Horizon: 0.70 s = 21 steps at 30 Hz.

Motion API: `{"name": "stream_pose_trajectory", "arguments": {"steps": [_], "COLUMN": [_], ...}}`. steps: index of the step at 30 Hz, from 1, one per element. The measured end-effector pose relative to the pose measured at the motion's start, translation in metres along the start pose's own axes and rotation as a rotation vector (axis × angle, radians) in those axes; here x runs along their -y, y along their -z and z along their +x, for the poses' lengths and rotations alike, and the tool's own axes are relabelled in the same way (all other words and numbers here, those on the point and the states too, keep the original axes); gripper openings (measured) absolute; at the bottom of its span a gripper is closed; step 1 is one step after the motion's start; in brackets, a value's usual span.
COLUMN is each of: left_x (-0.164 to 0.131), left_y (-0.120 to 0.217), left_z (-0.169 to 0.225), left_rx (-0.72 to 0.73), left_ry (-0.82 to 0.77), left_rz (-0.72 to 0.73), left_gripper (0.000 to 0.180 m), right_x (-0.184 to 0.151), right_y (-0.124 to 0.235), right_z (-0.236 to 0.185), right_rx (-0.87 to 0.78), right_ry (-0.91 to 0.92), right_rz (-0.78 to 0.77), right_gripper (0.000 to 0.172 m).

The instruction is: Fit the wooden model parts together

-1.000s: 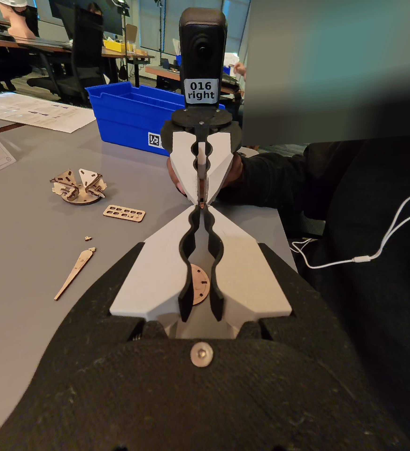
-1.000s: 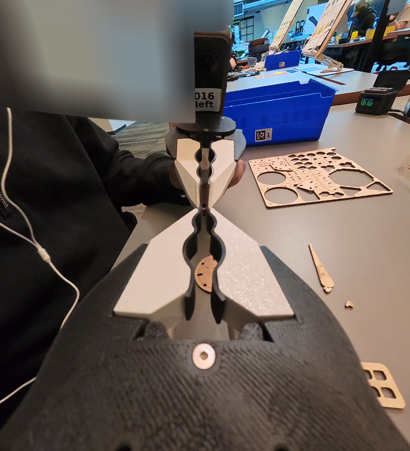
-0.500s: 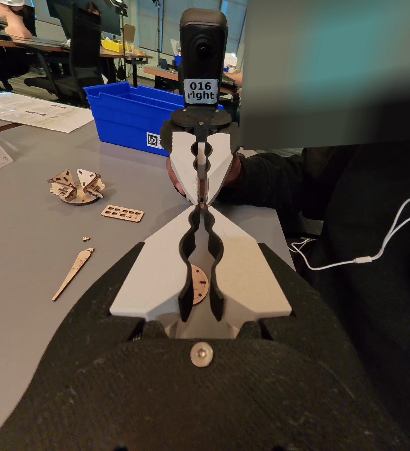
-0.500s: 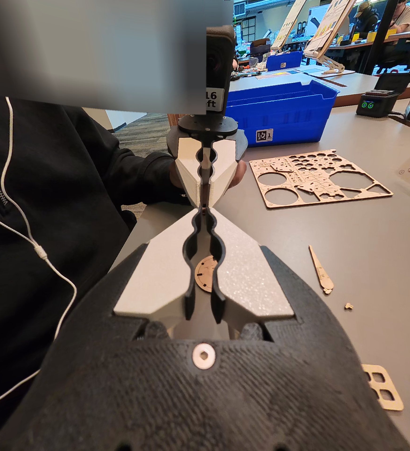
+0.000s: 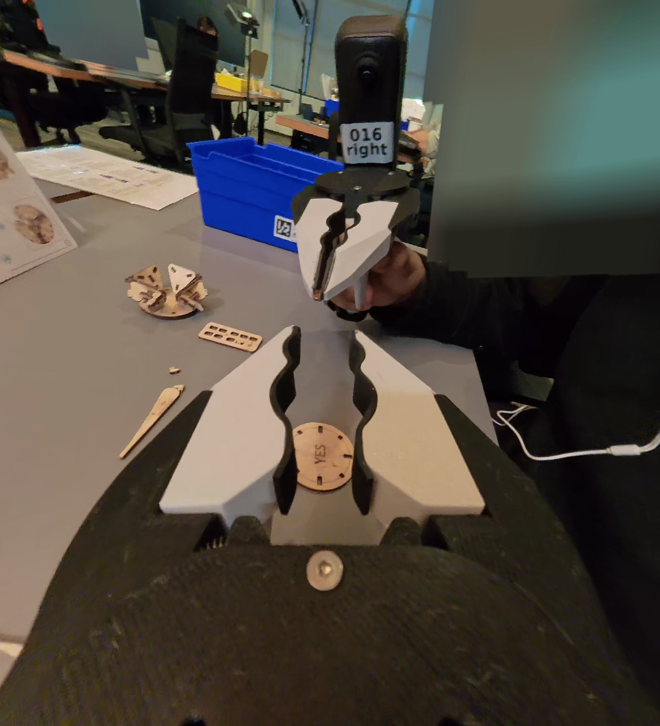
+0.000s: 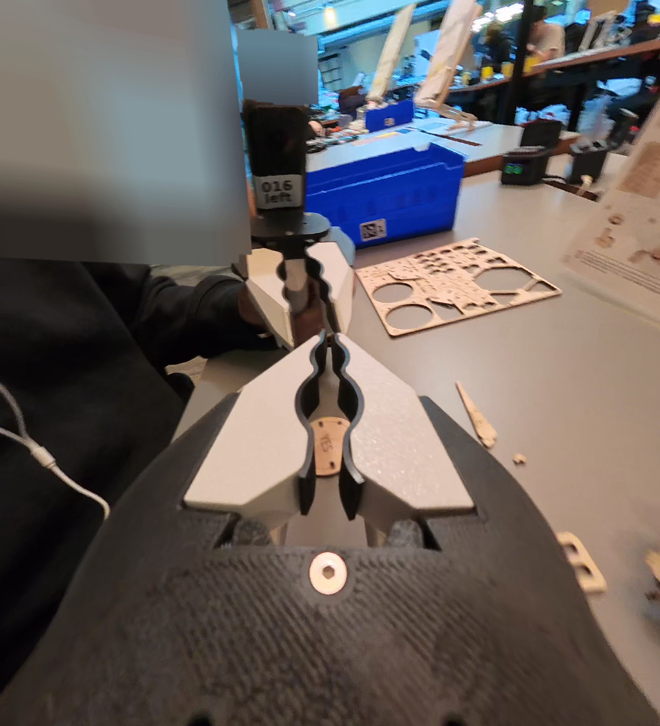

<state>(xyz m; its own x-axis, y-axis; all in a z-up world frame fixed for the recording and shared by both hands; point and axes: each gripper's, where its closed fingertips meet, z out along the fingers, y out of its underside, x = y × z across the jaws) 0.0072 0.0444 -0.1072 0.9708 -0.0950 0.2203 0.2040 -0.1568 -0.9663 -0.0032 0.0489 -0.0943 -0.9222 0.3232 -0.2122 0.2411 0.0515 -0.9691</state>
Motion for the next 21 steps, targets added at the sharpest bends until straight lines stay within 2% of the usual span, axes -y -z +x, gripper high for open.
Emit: {"name": "stream_pose_trajectory", "arguments": {"steps": [2, 5, 9, 12, 16, 18, 21], "left_x": [-0.006, -0.037, -0.081, -0.088, -0.090, -0.088, -0.093], "left_y": [0.000, 0.002, 0.006, 0.003, 0.004, 0.008, 0.008], "left_z": [-0.002, 0.002, 0.004, -0.003, -0.008, -0.015, -0.030], "left_rx": [0.034, 0.125, 0.268, 0.350, 0.340, 0.326, 0.309], "left_ry": [0.063, 0.152, 0.177, 0.144, 0.214, 0.218, 0.201], "left_rz": [-0.043, -0.186, -0.369, -0.429, -0.428, -0.423, -0.500], "left_gripper": [0.034, 0.052, 0.055, 0.056, 0.053, 0.042, 0.021], "right_x": [-0.010, -0.044, -0.087, -0.098, -0.104, -0.109, -0.110], "right_y": [0.001, 0.001, -0.006, -0.013, -0.015, -0.014, -0.014], "right_z": [0.014, 0.027, 0.016, 0.010, 0.010, 0.011, 0.012], "right_rx": [-0.066, -0.128, -0.162, -0.205, -0.263, -0.273, -0.282], "right_ry": [-0.020, -0.128, -0.193, -0.146, -0.102, -0.109, -0.146], "right_rz": [-0.036, -0.171, -0.404, -0.552, -0.717, -0.784, -0.841], "right_gripper": [0.000, 0.000, 0.000, 0.000, 0.000, 0.000, 0.000]}}
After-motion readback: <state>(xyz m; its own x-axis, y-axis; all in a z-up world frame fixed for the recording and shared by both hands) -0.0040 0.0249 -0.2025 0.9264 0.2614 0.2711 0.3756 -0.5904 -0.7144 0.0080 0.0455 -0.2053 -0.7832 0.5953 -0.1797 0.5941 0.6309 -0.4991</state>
